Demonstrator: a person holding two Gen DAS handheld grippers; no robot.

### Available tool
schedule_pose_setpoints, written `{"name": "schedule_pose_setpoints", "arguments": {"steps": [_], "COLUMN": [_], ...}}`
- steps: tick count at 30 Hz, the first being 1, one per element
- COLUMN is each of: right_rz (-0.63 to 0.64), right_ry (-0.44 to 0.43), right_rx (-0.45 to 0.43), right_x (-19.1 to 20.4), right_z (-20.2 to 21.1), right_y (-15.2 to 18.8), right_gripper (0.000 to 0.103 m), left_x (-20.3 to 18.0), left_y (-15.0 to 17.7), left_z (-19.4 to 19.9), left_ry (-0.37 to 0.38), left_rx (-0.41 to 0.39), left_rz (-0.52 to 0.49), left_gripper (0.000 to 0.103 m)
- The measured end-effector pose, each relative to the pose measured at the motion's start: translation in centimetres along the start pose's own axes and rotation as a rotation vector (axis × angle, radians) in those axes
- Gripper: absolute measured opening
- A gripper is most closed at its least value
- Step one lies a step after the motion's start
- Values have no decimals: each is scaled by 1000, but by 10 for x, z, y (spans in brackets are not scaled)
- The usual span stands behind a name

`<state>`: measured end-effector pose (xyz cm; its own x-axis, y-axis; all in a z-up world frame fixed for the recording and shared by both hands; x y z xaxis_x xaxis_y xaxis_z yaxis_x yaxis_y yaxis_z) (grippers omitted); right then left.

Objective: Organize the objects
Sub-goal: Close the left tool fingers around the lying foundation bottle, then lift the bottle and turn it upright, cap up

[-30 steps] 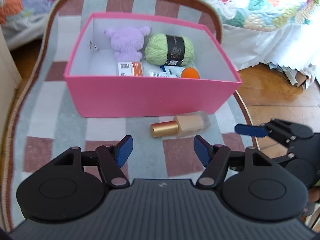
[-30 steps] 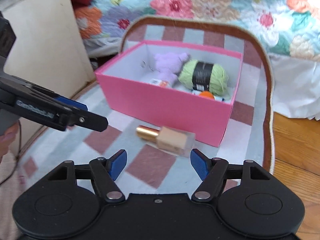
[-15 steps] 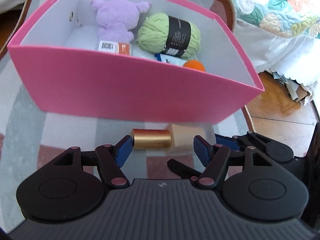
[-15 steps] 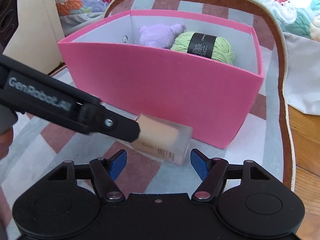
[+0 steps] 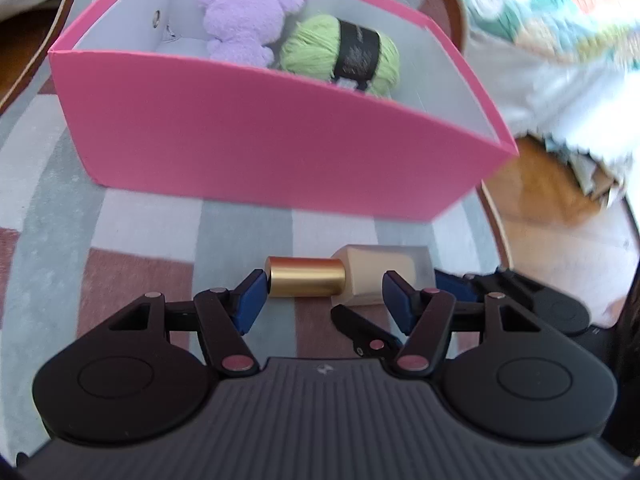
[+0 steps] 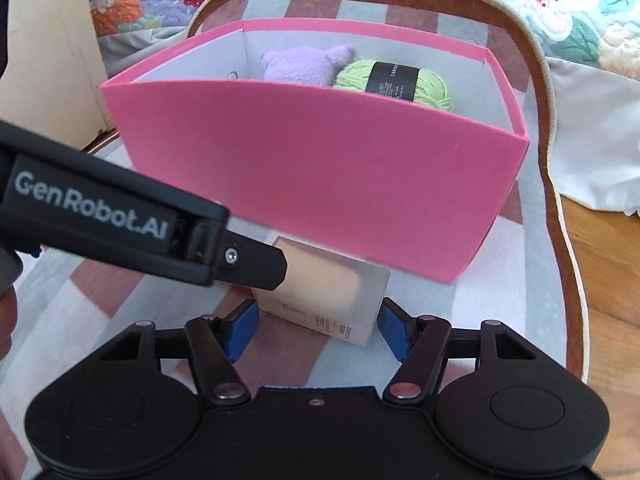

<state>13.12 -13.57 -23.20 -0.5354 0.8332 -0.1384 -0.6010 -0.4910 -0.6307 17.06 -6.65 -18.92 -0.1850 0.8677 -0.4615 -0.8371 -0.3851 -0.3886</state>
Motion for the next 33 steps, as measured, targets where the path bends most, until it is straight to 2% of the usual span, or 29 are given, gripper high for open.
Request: {"name": "schedule_pose_setpoints", "arguments": {"steps": [5,8,12,17,20,24,25,26,28,29,31,33], "right_rz": [-6,-17,-25,16,92,250,280,290,297,296,284,221], "right_ry": [22,23,-22,-45,-45,-45,-53,-72,-138,-153,-158,-161], "right_rx": [5,11,8,18,33,2,2,8,19,27,42,60], "right_x": [15,19,24,29,31,32,30,29,30,30,29,26], "right_z": [16,26,36,36,29,21,19,18,17,18,20,21], "right_y": [12,20,29,34,31,27,25,23,21,20,21,23], "right_gripper": [69,64,59,59,61,79,80,80,68,67,64,58], "left_x": [-8,-7,-4,7,14,18,18,18,19,20,25,28], "left_y": [16,20,27,33,27,23,22,21,20,19,17,16], "left_z": [7,15,27,21,20,17,17,16,16,16,17,20], "left_ry": [-62,-60,-42,-42,-16,2,2,2,5,11,15,31], "left_rx": [-8,0,19,46,36,44,41,38,41,43,60,63], "left_rz": [-89,-87,-89,-67,-1,42,45,47,62,77,115,154], "left_gripper": [62,61,59,58,56,56,56,55,53,53,52,52]}}
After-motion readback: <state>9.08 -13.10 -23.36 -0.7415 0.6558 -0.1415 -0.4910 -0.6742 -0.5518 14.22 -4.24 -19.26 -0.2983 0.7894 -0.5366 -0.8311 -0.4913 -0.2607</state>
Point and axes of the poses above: each gripper's, at about its wrist camera, not at the fingertips, and z roughly against the way its jaws point, x to its left, y to its underside, the point moved 7 cm from there along -z, roughly the way its jaws point, and after that the axes turned 14 degrees about z, right-handed, at the moved point
